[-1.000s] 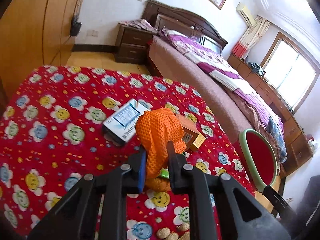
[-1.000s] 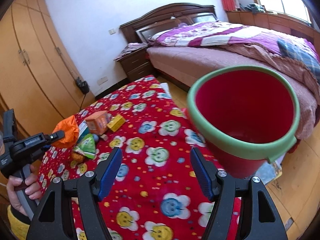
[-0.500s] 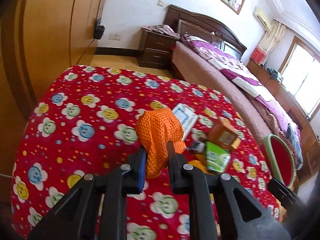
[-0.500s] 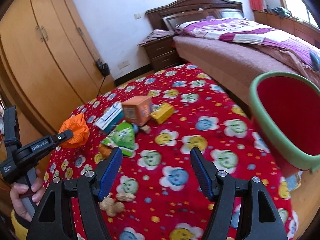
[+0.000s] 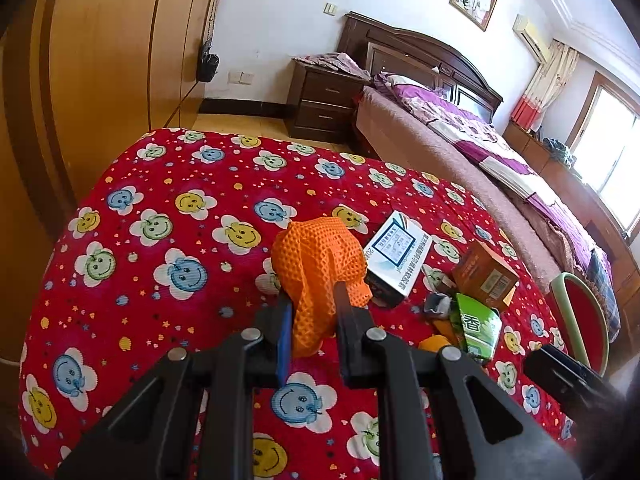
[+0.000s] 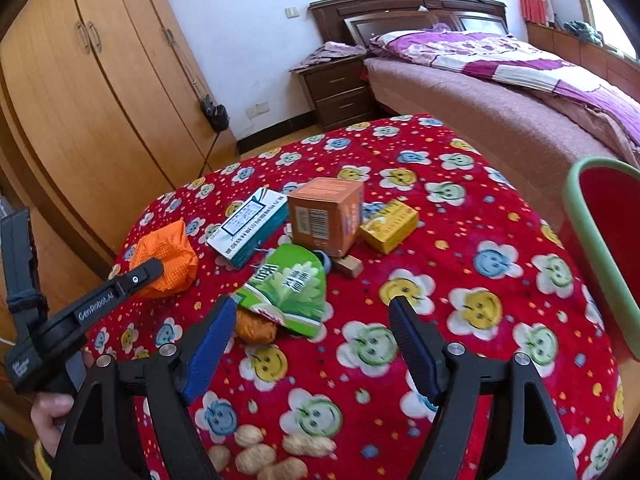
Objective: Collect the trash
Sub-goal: 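Grasp the green paper packet with the right tool while the left tool holds the mesh bag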
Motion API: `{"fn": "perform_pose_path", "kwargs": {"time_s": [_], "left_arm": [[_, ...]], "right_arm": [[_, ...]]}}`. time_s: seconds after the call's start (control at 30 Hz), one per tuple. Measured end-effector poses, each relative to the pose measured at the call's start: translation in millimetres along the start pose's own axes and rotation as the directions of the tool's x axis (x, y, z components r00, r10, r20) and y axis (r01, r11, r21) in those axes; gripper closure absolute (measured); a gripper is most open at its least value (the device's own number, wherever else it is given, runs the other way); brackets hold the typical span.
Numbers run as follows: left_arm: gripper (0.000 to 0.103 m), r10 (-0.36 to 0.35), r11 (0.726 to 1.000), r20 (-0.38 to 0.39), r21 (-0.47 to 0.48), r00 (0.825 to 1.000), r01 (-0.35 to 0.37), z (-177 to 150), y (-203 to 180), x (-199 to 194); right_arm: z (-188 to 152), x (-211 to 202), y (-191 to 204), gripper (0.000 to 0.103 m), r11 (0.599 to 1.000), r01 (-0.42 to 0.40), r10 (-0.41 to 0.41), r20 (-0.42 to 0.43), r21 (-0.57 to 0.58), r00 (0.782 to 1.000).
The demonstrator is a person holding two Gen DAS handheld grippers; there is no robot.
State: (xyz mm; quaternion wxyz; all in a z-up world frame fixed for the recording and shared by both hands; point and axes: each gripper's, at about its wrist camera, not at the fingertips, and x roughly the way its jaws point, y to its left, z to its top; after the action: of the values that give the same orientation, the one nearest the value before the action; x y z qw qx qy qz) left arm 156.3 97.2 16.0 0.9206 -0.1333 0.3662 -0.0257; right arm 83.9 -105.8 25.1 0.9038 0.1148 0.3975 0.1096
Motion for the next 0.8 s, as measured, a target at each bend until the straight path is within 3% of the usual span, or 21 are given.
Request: {"fn": "perform_pose_path", "kwargs": {"time_s": [0.6, 0.7, 0.8], "left_arm": [[0.085, -0.022, 1.000, -0.005, -0.003, 1.000, 0.022, -2.0, 1.8, 8.1], [0.085, -0.023, 1.000, -0.006, 0.000, 1.000, 0.023, -2.0, 1.5, 8.6], [0.085, -0.022, 1.000, -0.005, 0.008, 1.000, 0.022, -3.4, -1.1, 8.2]], "right_arm": [[7.3, 54.7, 15.8, 0.024, 0.999, -0.006, 0.003, -0.095, -0.038, 0.996], [5.0, 51.0, 15.7, 0.040, 0.999, -0.030, 0.027, -0.082, -0.045, 0.996], [2.3, 45.7, 17.1, 0.040, 0.998, -0.019, 0.015, -0.061, -0.065, 0.998]]}}
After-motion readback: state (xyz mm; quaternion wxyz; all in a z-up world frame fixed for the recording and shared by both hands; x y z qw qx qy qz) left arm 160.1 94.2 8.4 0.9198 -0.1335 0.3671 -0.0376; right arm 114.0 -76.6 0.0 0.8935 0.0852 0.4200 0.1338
